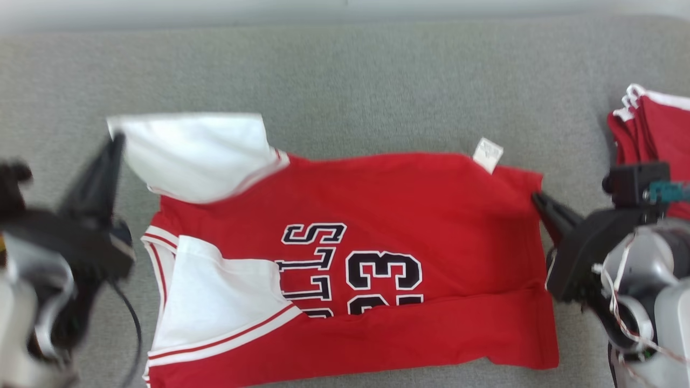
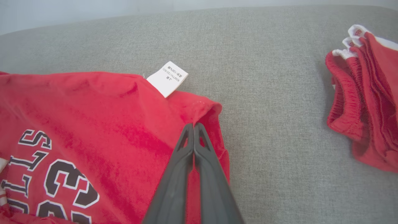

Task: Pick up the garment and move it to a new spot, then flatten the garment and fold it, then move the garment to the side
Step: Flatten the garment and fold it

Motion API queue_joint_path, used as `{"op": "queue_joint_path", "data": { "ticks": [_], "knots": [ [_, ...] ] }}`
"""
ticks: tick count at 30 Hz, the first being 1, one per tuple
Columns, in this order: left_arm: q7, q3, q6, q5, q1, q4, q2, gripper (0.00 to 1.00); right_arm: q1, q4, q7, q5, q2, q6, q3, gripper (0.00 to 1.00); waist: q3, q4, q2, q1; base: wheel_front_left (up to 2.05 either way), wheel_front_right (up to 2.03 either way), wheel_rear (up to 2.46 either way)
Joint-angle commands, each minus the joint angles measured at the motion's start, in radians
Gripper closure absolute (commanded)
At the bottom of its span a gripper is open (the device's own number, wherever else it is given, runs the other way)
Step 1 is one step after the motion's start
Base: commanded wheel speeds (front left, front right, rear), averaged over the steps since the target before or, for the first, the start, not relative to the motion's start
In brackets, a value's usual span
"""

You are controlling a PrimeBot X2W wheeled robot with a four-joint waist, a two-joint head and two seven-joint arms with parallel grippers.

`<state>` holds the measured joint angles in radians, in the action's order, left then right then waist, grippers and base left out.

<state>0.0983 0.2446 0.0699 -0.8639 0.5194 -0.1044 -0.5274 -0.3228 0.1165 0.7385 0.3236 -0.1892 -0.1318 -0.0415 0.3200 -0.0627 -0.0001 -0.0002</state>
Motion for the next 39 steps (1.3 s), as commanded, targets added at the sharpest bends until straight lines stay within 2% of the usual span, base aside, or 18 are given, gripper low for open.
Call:
{"op": "queue_joint_path", "data": {
  "ticks": [1, 9, 14, 19, 39],
  "knots": [
    [-0.019, -0.012, -0.013, -0.022, -0.079, 0.039, 0.01, 1.0, 0.041, 0.012, 0.008, 0.016, -0.01, 0.002, 0.001, 1.0, -0.042, 0.015, 0.0001, 0.0002, 0.0, 0.0, 0.0],
    [-0.09, -0.043, -0.07, -0.065, -0.346, 0.159, 0.044, 1.0, 0.137, 0.017, 0.056, 0.03, -0.077, 0.002, 0.053, 1.0, -0.068, 0.024, 0.0001, 0.0002, 0.0, 0.0, 0.0],
    [-0.12, -0.035, -0.084, -0.091, -0.444, 0.19, 0.084, 1.0, 0.163, 0.015, 0.093, 0.014, -0.109, 0.002, 0.072, 1.0, -0.071, 0.032, 0.0001, 0.0002, 0.0, 0.0, 0.0],
    [-0.151, -0.016, -0.083, -0.103, -0.507, 0.182, 0.128, 1.0, 0.198, 0.015, 0.111, 0.027, -0.105, 0.002, 0.053, 1.0, -0.079, 0.05, 0.0001, 0.0002, 0.0, 0.0, 0.0],
    [-0.191, -0.05, -0.066, -0.237, -0.651, 0.219, 0.203, 1.0, 0.257, 0.018, 0.09, -0.004, -0.08, 0.002, -0.005, 1.0, -0.119, 0.078, 0.0001, 0.0002, 0.0, 0.0, 0.0]
  ]
}}
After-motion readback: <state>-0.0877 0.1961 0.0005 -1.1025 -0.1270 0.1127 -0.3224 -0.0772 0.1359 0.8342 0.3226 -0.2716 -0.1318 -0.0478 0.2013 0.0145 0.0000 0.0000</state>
